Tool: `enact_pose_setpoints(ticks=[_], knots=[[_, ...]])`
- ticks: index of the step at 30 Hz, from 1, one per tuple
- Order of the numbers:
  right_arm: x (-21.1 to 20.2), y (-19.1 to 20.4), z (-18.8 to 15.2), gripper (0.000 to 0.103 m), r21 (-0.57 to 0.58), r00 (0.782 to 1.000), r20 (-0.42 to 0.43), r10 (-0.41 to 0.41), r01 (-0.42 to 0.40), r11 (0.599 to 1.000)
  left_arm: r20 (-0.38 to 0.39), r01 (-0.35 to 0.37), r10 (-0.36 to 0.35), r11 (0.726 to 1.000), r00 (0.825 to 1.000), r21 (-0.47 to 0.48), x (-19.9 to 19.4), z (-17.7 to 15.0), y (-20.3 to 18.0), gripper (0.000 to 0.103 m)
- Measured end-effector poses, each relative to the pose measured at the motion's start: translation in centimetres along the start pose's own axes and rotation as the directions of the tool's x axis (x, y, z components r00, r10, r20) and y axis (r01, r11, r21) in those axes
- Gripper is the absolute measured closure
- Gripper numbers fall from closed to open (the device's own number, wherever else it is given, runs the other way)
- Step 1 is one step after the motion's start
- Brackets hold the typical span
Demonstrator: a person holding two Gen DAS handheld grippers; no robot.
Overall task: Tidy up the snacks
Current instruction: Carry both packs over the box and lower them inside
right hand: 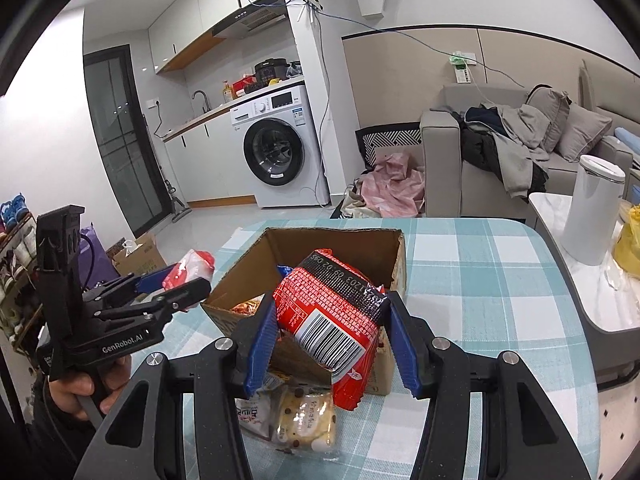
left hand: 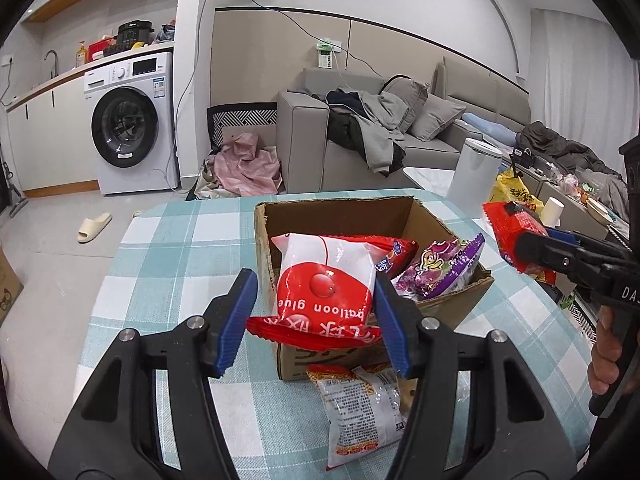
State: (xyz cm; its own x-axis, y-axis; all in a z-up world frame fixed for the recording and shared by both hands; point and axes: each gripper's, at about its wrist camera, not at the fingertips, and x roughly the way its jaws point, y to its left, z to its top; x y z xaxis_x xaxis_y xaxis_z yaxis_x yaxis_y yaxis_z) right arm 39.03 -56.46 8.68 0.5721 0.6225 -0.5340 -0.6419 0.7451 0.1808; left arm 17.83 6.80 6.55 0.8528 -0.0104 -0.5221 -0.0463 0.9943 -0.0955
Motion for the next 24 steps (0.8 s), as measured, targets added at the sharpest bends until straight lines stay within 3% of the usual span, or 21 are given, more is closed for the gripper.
enact_pose_setpoints(ticks=[24], knots=[[5.5, 0.7, 2.2, 0.05, -0.023, 1.0, -0.026, 0.007, -0.007, 1.0, -0.021, 0.02, -0.02, 1.0, 1.0, 0.001, 5.7, 1.2, -1.6, 0.047]])
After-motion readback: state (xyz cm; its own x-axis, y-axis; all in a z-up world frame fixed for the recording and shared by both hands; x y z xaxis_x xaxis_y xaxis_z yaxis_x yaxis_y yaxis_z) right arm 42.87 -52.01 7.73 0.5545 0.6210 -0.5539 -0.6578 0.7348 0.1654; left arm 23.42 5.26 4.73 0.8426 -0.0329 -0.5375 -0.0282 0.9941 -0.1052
